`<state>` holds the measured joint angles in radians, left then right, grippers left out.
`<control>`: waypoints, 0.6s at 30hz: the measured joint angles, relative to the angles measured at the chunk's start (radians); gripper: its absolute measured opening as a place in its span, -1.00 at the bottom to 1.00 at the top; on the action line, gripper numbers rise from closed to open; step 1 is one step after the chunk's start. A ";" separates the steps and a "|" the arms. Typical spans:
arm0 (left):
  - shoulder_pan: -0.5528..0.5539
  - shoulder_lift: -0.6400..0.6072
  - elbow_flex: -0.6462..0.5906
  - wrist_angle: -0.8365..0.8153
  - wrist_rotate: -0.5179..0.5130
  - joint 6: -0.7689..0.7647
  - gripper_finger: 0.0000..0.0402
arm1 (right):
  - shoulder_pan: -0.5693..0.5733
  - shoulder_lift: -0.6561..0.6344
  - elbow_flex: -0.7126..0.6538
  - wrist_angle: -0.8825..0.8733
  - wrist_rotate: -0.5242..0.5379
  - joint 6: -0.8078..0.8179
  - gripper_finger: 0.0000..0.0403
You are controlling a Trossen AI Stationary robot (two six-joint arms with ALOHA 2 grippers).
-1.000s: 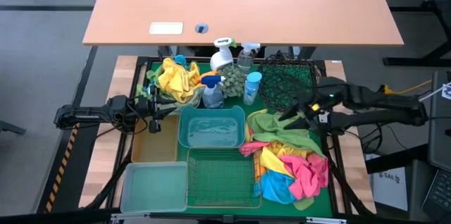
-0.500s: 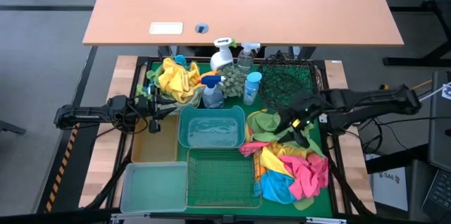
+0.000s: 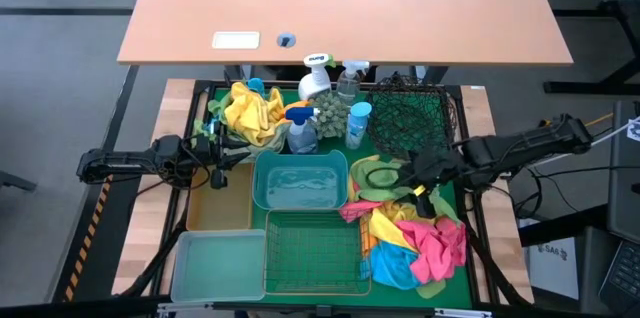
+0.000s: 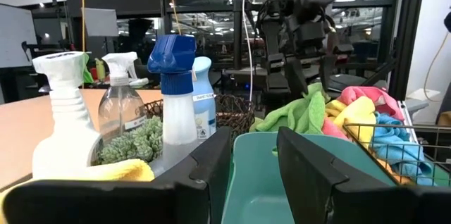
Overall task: Sort microfiber towel by color & place in baskets
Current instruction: Put the green microfiber towel into the black wire basket
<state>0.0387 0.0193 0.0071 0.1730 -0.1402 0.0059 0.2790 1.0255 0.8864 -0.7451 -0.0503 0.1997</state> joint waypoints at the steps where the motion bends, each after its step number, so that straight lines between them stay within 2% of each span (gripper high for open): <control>1: 0.000 0.000 0.000 0.000 0.000 0.000 -0.44 | 0.005 0.007 0.000 -0.004 0.007 -0.001 -0.06; 7: 0.000 0.000 0.000 0.000 0.000 -0.004 -0.44 | 0.003 0.066 0.000 -0.038 0.018 -0.028 -0.07; 10: 0.000 0.000 0.000 0.000 0.000 -0.004 -0.44 | 0.003 0.097 0.000 -0.034 0.020 -0.070 -0.15; 13: 0.000 0.000 0.000 0.000 0.000 -0.005 -0.44 | 0.003 0.112 0.000 -0.027 0.020 -0.092 -0.35; 18: 0.000 0.000 0.000 0.000 0.000 -0.005 -0.44 | 0.002 0.103 -0.001 -0.025 0.024 -0.118 -0.89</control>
<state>0.0383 0.0195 0.0071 0.1730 -0.1398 0.0011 0.2813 1.1290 0.8858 -0.7700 -0.0265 0.0819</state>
